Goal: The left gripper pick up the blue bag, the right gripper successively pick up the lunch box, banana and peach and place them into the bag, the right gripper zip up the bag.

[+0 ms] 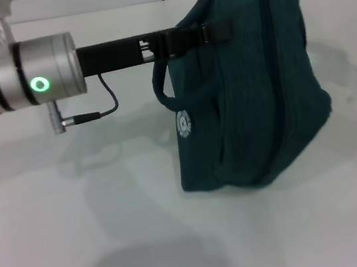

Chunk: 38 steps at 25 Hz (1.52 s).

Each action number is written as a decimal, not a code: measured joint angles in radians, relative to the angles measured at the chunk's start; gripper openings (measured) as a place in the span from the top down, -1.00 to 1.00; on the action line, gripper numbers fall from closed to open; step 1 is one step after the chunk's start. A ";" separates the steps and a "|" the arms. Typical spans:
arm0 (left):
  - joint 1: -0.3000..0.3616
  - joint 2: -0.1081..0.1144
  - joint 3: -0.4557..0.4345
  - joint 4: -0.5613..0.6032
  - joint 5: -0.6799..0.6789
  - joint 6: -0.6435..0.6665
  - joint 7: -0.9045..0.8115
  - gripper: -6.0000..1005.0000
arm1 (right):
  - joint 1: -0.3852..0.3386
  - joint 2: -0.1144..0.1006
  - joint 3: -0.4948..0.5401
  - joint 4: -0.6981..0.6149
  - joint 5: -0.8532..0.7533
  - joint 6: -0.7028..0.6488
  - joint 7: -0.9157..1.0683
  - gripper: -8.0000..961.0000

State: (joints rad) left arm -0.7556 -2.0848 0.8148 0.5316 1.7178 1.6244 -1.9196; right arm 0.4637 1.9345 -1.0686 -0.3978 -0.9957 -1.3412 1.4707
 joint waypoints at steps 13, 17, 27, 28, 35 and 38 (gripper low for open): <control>0.024 -0.003 0.033 -0.067 -0.032 -0.261 0.038 0.77 | -0.043 -0.005 0.023 -0.002 -0.015 -0.150 -0.042 -0.71; 0.046 -0.001 0.035 -0.060 -0.097 -0.219 0.088 0.59 | -0.037 -0.010 0.028 -0.031 -0.066 -0.209 -0.064 -0.78; 0.084 0.005 0.030 0.157 -0.195 0.031 0.084 -0.10 | -0.031 -0.023 0.029 -0.112 -0.136 -0.363 -0.154 -0.79; 0.094 0.013 0.029 0.192 -0.206 0.059 0.084 -0.17 | -0.031 -0.023 0.029 -0.116 -0.136 -0.376 -0.165 -0.79; 0.152 0.063 0.026 0.244 -0.238 0.082 0.077 -0.64 | -0.044 -0.016 0.028 -0.179 -0.211 -0.448 -0.218 -0.79; 0.200 0.088 0.026 0.239 -0.246 0.107 0.080 -0.78 | -0.046 0.012 0.024 -0.212 -0.287 -0.461 -0.254 -0.79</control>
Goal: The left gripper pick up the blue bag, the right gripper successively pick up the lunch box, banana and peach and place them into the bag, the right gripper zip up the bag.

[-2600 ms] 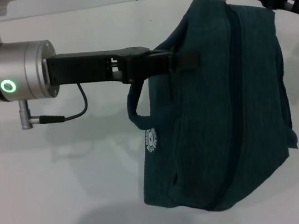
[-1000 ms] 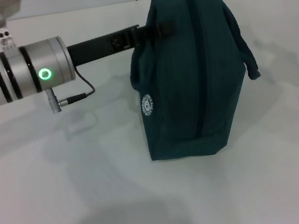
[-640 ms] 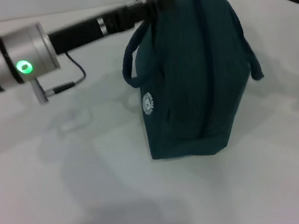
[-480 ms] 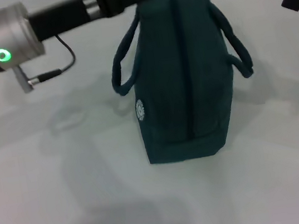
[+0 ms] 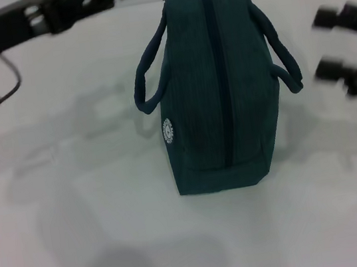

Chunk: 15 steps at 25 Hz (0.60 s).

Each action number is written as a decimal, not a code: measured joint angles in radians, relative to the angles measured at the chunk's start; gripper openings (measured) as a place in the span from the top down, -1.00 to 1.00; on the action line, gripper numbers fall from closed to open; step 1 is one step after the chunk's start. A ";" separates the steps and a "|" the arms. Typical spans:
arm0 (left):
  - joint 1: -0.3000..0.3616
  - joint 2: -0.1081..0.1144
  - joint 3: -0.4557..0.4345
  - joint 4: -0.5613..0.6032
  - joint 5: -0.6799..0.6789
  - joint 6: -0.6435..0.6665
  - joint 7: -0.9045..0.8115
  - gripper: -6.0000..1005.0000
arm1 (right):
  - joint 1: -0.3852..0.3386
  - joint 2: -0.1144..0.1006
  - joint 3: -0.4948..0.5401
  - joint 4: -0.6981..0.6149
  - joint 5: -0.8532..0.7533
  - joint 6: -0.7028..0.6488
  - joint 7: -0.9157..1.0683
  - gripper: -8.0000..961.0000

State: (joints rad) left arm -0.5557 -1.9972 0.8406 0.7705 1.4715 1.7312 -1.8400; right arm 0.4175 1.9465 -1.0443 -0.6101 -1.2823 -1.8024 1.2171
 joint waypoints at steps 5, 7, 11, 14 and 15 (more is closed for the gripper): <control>0.083 0.029 0.001 0.008 0.013 0.094 0.093 -0.78 | 0.006 0.057 0.001 -0.033 -0.150 0.001 -0.049 -0.79; 0.106 0.032 0.005 0.009 0.016 0.144 0.155 -0.78 | 0.010 0.064 -0.009 -0.030 -0.170 0.002 -0.060 -0.79; 0.150 0.026 0.010 0.009 0.055 0.223 0.248 -0.78 | 0.011 0.066 -0.048 -0.008 -0.175 0.003 -0.087 -0.79; 0.186 0.021 0.011 0.006 0.068 0.246 0.303 -0.78 | 0.016 0.067 -0.068 0.024 -0.176 0.017 -0.113 -0.79; 0.200 0.019 0.011 0.005 0.069 0.253 0.326 -0.78 | 0.021 0.067 -0.072 0.040 -0.176 0.024 -0.121 -0.79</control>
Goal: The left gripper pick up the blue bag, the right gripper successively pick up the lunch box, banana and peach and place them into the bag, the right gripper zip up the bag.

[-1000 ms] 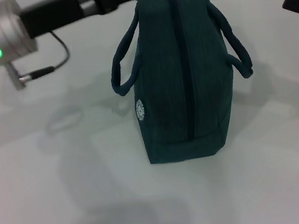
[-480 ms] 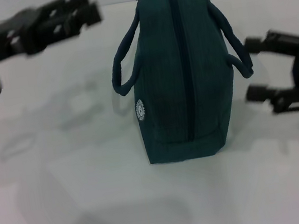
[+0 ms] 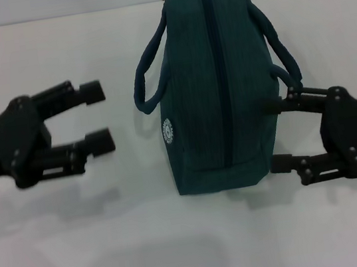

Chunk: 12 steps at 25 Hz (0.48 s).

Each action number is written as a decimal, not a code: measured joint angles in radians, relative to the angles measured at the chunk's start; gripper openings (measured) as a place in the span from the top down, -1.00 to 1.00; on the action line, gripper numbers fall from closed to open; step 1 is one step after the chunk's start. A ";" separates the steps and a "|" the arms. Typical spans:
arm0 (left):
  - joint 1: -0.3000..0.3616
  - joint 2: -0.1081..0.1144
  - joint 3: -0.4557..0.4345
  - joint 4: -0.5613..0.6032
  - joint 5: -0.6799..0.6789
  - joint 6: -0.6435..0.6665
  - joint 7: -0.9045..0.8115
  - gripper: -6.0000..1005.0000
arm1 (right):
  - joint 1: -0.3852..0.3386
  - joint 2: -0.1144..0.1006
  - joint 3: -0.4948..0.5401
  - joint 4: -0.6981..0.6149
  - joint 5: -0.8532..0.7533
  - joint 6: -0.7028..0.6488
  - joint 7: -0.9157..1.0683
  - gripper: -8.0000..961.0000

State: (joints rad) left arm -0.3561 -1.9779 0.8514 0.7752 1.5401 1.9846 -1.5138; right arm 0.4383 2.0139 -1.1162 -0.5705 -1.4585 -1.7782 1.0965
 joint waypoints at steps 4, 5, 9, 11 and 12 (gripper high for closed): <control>0.036 -0.006 0.000 0.001 0.022 0.037 0.057 -0.78 | 0.025 0.001 -0.016 0.063 -0.001 0.028 -0.021 -0.79; 0.039 -0.007 0.000 0.001 0.033 0.041 0.062 -0.78 | 0.032 0.001 -0.021 0.077 -0.001 0.037 -0.025 -0.79; 0.041 -0.015 0.000 -0.013 0.092 0.044 0.076 -0.78 | 0.039 0.002 -0.025 0.091 0.000 0.048 -0.039 -0.79; 0.043 -0.019 0.000 -0.018 0.117 0.044 0.089 -0.78 | 0.040 0.003 -0.025 0.092 0.004 0.049 -0.041 -0.79; 0.043 -0.020 0.000 -0.018 0.123 0.044 0.092 -0.78 | 0.040 0.003 -0.025 0.092 0.005 0.049 -0.041 -0.79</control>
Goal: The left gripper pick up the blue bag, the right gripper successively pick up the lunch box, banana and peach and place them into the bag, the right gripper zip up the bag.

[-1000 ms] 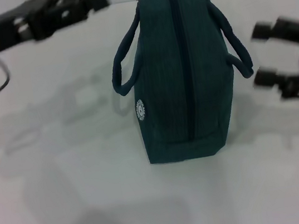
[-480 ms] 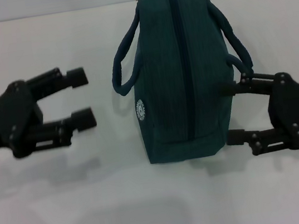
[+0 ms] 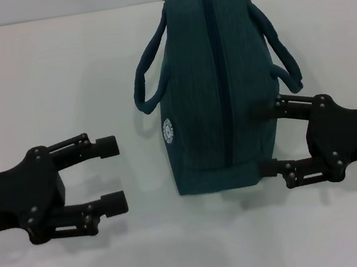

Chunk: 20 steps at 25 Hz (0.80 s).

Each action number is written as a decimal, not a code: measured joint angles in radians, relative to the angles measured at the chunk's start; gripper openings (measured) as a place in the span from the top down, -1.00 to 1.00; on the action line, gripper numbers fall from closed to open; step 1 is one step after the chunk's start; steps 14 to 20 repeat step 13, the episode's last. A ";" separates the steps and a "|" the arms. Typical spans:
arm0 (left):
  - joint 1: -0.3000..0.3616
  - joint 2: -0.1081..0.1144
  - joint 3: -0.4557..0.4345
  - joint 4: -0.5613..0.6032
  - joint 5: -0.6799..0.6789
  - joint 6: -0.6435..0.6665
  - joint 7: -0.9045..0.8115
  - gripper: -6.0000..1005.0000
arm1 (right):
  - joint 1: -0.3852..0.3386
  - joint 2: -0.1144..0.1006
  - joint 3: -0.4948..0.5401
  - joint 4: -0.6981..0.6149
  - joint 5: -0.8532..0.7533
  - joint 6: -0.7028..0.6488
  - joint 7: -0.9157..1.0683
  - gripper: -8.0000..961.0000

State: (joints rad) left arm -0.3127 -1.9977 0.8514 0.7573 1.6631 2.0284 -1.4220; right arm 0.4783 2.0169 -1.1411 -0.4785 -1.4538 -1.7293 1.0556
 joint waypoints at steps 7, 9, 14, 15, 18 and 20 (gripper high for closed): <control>0.006 -0.001 -0.005 -0.009 0.000 0.001 0.003 -0.78 | 0.000 0.000 0.001 -0.001 0.004 0.001 0.003 -0.79; 0.006 -0.001 -0.006 -0.009 -0.003 0.001 0.004 -0.78 | 0.000 0.000 0.001 -0.003 0.004 0.001 0.005 -0.79; 0.004 -0.001 -0.006 -0.009 -0.004 0.001 0.004 -0.78 | 0.000 0.000 0.005 -0.004 0.005 0.000 0.005 -0.79; 0.004 -0.001 -0.006 -0.009 -0.004 0.001 0.004 -0.78 | 0.000 0.000 0.005 -0.004 0.005 0.000 0.005 -0.79; 0.004 -0.001 -0.006 -0.009 -0.004 0.001 0.004 -0.78 | 0.000 0.000 0.005 -0.004 0.005 0.000 0.005 -0.79; 0.004 -0.001 -0.006 -0.009 -0.004 0.001 0.004 -0.78 | 0.000 0.000 0.005 -0.004 0.005 0.000 0.005 -0.79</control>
